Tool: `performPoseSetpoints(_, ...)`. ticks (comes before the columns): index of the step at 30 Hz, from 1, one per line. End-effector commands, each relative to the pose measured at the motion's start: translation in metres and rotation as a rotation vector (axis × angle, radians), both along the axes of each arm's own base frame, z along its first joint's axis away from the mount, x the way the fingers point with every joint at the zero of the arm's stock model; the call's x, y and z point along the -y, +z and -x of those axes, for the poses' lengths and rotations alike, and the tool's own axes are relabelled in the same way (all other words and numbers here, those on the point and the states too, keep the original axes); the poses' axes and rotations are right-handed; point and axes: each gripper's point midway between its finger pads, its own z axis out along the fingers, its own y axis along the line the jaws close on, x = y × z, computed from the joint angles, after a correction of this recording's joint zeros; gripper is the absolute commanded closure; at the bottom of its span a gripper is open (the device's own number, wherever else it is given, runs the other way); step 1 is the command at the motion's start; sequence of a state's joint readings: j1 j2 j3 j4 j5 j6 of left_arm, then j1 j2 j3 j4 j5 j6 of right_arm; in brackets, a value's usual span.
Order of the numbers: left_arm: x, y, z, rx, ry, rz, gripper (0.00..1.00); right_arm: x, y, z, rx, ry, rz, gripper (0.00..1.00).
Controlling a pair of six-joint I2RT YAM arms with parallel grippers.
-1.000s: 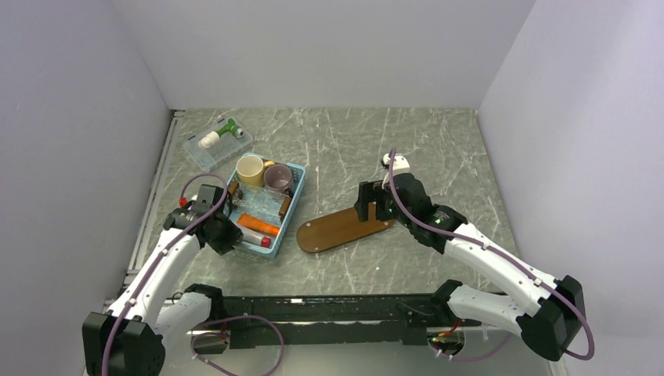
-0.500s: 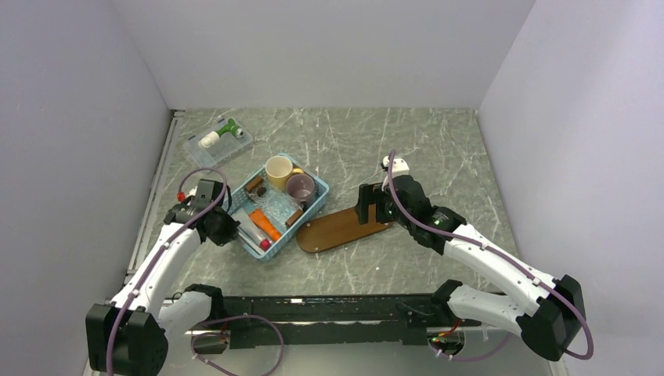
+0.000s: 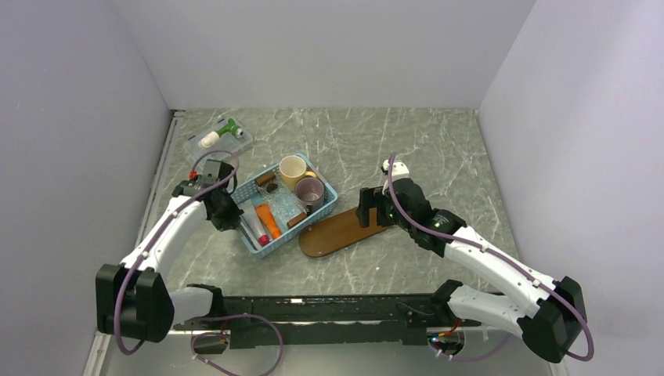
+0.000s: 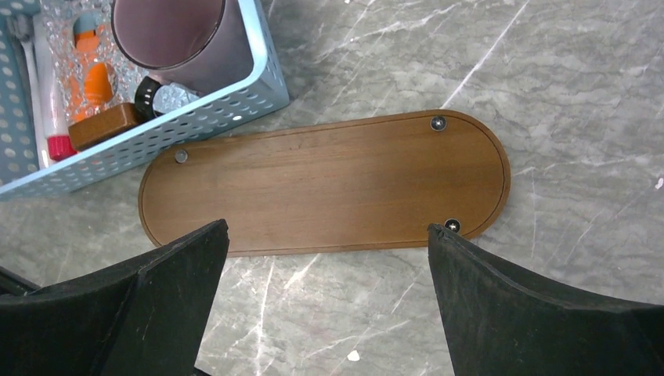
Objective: Prepare toiletry sets of a toothbrush and toothpaste on the tray
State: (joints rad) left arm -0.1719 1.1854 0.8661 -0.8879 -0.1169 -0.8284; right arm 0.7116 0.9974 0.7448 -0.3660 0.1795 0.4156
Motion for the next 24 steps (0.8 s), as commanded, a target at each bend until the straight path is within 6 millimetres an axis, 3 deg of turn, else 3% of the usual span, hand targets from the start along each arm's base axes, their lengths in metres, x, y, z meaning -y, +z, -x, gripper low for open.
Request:
performPoseSetpoints(1,0.022,0.025,-0.039,0.113,-0.148,0.056,1.0,0.002,0.001,0.002,0.008,-0.01,-0.013,0.0)
performPoseSetpoints(12,0.058,0.023,-0.091,0.103,-0.371,0.153,1.0,0.006,-0.001,0.015,-0.012,-0.002,-0.045,0.0)
performPoseSetpoints(24,0.089,0.03,-0.141,0.156,-0.525,0.245,1.0,0.015,-0.018,0.036,-0.092,-0.011,-0.046,0.0)
